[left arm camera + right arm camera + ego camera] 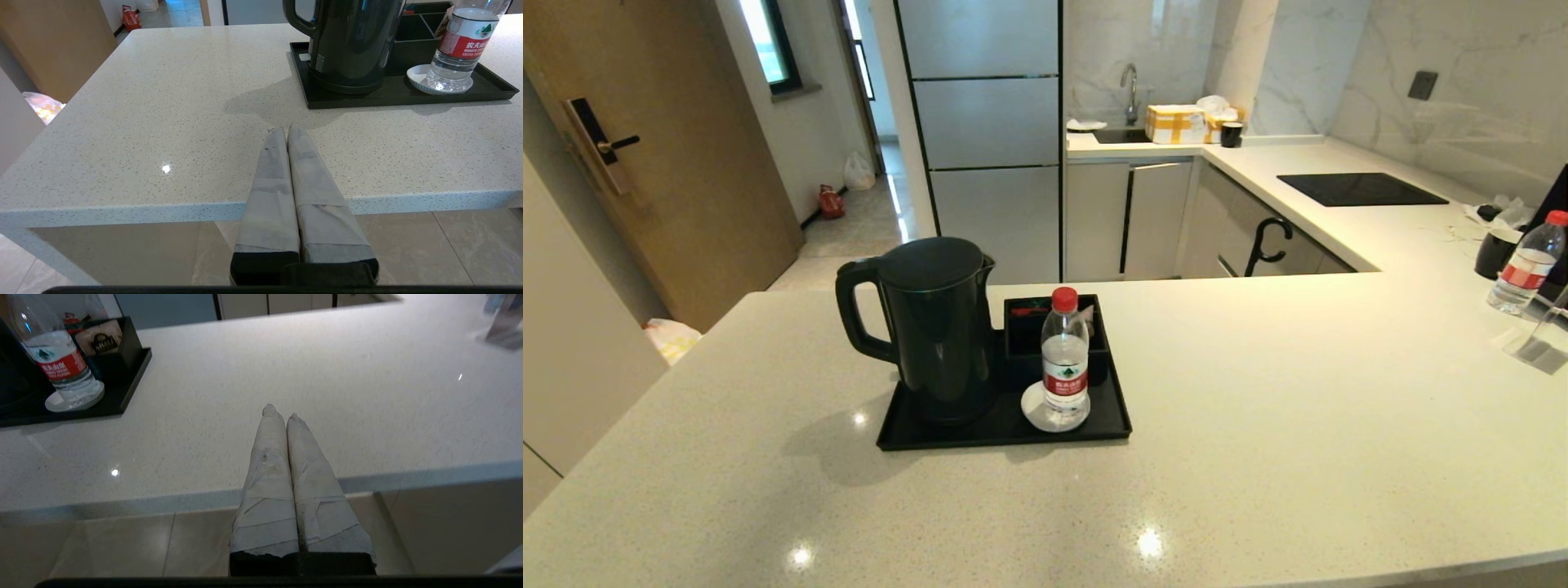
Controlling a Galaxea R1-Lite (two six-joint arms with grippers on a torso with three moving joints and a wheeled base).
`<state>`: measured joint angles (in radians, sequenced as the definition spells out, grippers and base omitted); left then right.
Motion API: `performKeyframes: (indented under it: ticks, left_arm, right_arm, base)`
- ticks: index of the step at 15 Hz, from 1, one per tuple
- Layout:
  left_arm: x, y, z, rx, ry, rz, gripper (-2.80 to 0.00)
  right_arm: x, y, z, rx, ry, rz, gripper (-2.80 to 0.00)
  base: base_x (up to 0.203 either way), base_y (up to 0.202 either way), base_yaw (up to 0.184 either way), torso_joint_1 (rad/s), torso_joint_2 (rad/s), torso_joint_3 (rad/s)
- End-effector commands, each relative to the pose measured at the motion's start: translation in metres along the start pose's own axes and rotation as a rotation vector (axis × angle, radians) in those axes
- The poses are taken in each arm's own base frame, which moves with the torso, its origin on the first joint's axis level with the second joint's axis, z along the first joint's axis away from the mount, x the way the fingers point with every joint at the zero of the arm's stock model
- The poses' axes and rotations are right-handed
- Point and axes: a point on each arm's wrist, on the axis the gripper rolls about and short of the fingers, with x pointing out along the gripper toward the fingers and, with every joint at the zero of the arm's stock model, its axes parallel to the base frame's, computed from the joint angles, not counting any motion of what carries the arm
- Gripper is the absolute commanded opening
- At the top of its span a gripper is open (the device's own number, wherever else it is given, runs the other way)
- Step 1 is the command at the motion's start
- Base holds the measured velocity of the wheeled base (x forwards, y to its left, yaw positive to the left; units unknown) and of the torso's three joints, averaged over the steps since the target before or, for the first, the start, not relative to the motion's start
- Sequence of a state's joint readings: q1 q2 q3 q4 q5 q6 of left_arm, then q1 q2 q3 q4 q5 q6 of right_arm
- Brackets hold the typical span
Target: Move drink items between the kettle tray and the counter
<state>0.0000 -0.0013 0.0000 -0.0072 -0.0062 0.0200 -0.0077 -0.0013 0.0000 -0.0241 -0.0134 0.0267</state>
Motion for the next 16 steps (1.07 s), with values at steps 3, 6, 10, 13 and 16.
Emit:
performKeyframes:
  ticks: [3,6,10,13,16]
  left_arm:
    - [0.0,0.0,0.0,0.0,-0.001,0.002,-2.8]
    - [0.0,0.0,0.0,0.0,-0.001,0.002,-2.8]
    - [0.0,0.0,0.0,0.0,-0.001,0.002,-2.8]
    - [0.0,0.0,0.0,0.0,-0.001,0.002,-2.8]
    - [0.0,0.0,0.0,0.0,-0.001,0.002,-2.8]
  right_arm:
    - [0.0001,-0.0001,-0.002,0.016,0.021,-0.003,-2.8]
    - [0.0001,-0.0001,-0.002,0.016,0.021,-0.003,-2.8]
    - [0.0001,-0.0001,-0.002,0.018,0.021,-0.003,-2.8]
    - [0.0001,-0.0001,-0.002,0.019,0.021,-0.003,-2.8]
    - [0.0001,-0.0001,-0.0021,0.017,0.022,-0.001,-2.8]
  base:
    - [0.0,0.0,0.0,0.0,0.0,0.0]
    - [0.0,0.0,0.0,0.0,0.0,0.0]
    - [0.0,0.0,0.0,0.0,0.0,0.0]
    - [0.0,0.0,0.0,0.0,0.0,0.0]
    - [0.0,0.0,0.0,0.0,0.0,0.0]
